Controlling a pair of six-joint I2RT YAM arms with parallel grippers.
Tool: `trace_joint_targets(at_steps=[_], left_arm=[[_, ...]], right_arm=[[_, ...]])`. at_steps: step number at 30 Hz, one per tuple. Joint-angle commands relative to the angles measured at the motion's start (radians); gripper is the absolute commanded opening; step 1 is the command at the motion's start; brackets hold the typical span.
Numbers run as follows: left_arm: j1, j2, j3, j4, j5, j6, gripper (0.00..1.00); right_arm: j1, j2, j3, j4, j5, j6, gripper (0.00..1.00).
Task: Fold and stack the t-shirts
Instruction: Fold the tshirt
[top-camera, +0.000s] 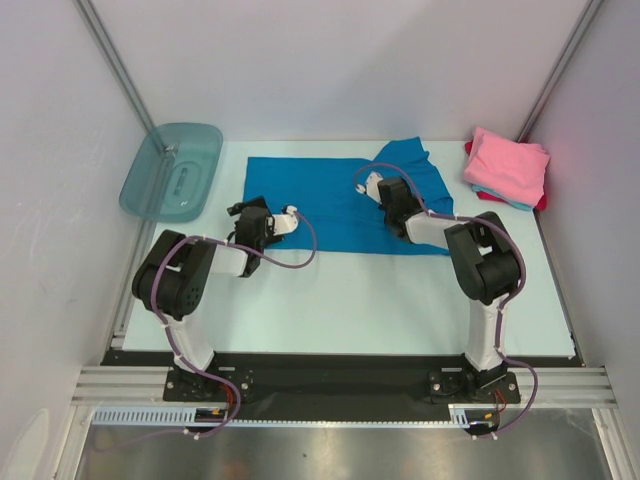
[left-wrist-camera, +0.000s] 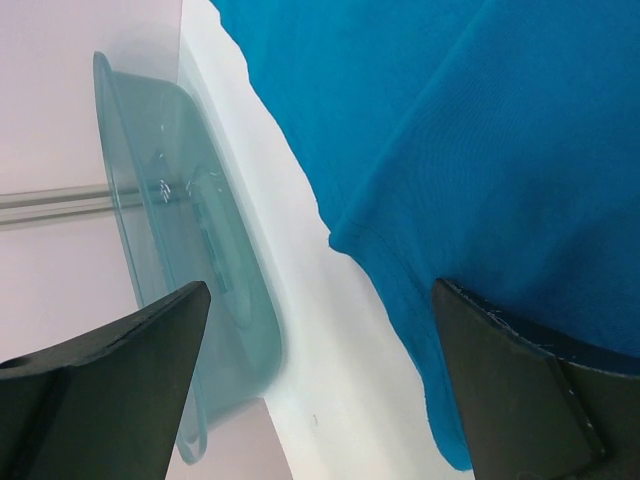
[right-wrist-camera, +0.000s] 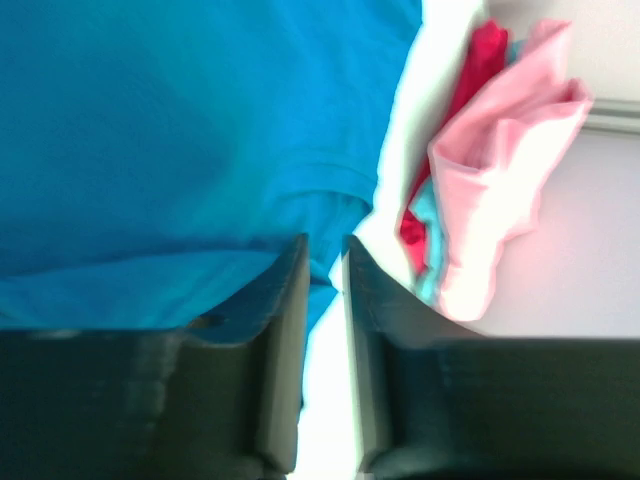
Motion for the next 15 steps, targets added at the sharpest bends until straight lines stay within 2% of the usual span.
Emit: trace_joint_targets(at_steps=[1,3,8,15], left_arm=[[-0.014,0.006,-0.033,-0.019,0.002,0.007,1.0],[-0.016,0.001,-0.042,-0.014,0.001,0.018,1.0],[-0.014,0.006,-0.037,-0.008,-0.002,0.019,1.0],[-0.014,0.001,-0.033,-0.014,-0.004,0.019,1.0]], right_arm=[[0.019,-0.028,0.067,-0.113,-0.044,0.055,0.33],[0.025,-0.076,0.064,-0.25,-0.111,0.109,0.41],[0.04,-0.126,0.035,-0.356,-0.171,0.141,0.42],[0.068,-0.148,-0.011,-0.405,-0.197,0.157,0.4]])
